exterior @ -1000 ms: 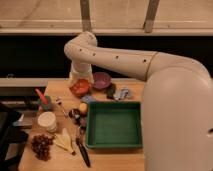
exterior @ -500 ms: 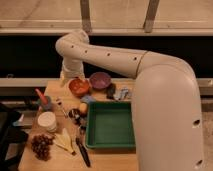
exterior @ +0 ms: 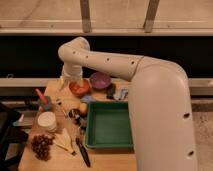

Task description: Place fork in red bowl

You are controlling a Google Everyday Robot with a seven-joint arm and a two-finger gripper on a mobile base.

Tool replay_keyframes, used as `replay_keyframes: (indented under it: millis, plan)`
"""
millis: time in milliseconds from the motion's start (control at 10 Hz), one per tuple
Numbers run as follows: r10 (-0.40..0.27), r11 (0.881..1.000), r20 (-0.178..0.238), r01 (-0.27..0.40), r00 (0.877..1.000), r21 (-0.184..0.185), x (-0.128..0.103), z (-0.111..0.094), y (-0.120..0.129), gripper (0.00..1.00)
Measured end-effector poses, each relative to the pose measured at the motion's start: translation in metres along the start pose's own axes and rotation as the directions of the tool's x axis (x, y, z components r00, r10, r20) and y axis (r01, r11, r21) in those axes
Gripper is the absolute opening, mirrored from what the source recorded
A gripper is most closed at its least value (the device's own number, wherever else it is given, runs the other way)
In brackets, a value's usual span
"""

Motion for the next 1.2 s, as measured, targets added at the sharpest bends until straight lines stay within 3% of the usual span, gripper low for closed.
replay_keyframes:
  millis: [200, 400, 500, 800, 1000, 1200]
  plan:
    - [-0.017, 1.000, -0.040, 0.016, 0.999, -0.027, 0.003, 0.039, 0.006, 0.74]
    - [-0.103, 0.993, -0.087, 0.098, 0.991, -0.059, 0.002, 0.060, 0.025, 0.74]
    - [-0.116, 0.992, -0.099, 0.110, 0.988, -0.059, 0.003, 0.063, 0.025, 0.74]
    - [-0.119, 0.992, -0.092, 0.114, 0.989, -0.061, 0.002, 0.064, 0.026, 0.74]
    - [-0.161, 0.986, -0.058, 0.158, 0.985, -0.059, -0.004, 0.069, 0.025, 0.74]
    - [-0.248, 0.967, -0.018, 0.247, 0.969, -0.062, -0.022, 0.079, 0.044, 0.74]
